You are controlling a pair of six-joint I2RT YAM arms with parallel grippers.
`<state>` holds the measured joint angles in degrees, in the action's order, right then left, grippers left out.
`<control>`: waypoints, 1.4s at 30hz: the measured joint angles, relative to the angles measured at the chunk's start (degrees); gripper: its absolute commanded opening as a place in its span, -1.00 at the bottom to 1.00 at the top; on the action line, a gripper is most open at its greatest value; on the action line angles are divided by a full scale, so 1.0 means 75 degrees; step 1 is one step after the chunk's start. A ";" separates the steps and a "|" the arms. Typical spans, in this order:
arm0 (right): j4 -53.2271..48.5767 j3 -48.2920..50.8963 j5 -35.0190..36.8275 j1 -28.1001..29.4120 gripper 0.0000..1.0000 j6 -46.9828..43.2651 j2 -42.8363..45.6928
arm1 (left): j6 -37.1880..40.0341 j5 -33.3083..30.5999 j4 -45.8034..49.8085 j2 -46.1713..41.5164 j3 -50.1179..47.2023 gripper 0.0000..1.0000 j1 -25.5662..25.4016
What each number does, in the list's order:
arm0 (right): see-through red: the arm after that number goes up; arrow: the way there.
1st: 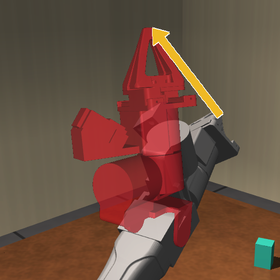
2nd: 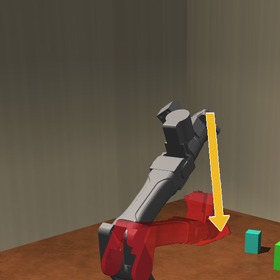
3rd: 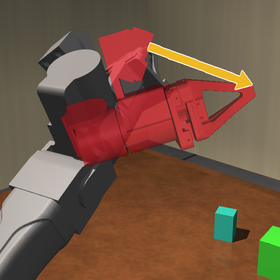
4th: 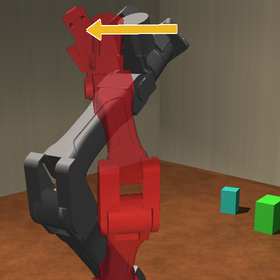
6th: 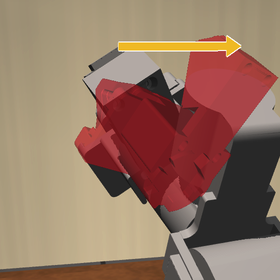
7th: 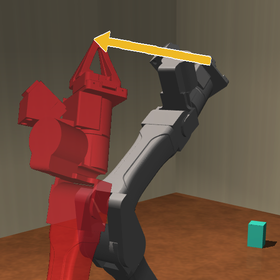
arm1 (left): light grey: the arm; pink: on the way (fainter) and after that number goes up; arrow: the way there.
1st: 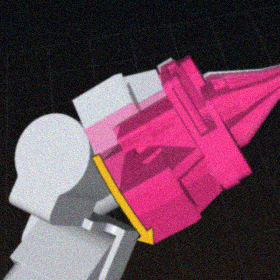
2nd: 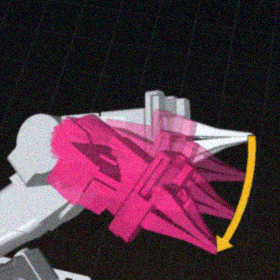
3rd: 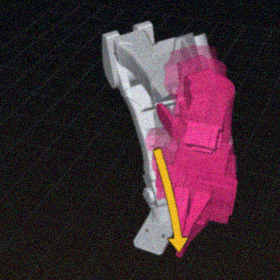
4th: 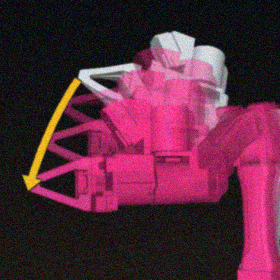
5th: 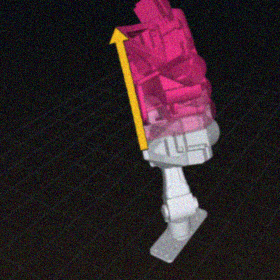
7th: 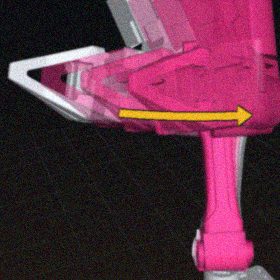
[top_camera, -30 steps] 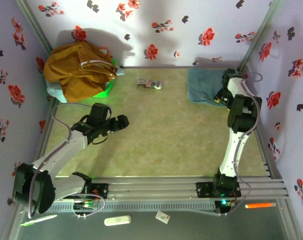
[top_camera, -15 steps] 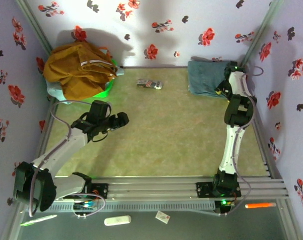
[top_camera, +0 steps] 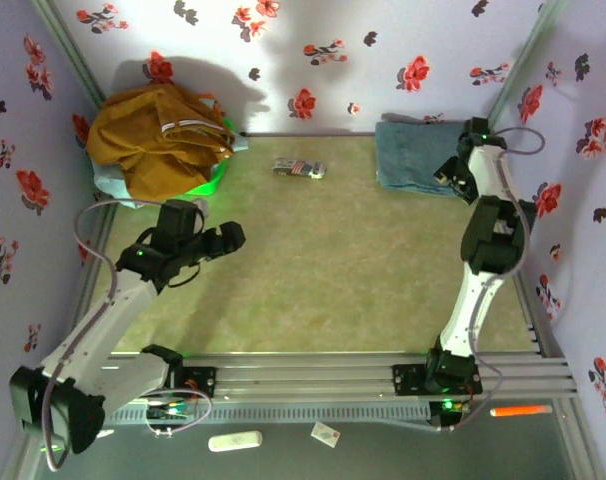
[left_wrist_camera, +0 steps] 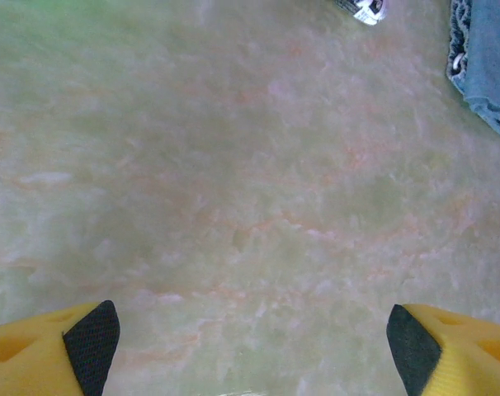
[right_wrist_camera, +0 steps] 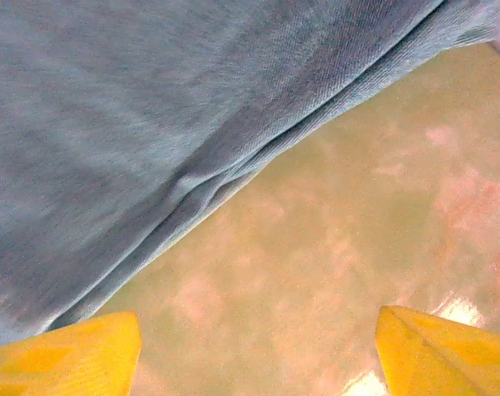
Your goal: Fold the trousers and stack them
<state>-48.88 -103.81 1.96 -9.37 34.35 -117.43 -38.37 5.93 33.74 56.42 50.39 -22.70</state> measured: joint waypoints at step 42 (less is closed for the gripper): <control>1.0797 1.1345 0.0527 0.4261 0.98 -0.4966 0.8454 | 0.5761 -0.3628 -0.7548 -0.2020 -0.5738 1.00 0.0382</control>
<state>32.10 -18.72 5.91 22.59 -2.90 -54.02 4.84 -21.28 -22.87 41.28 7.35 -19.84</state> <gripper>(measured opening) 0.993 0.997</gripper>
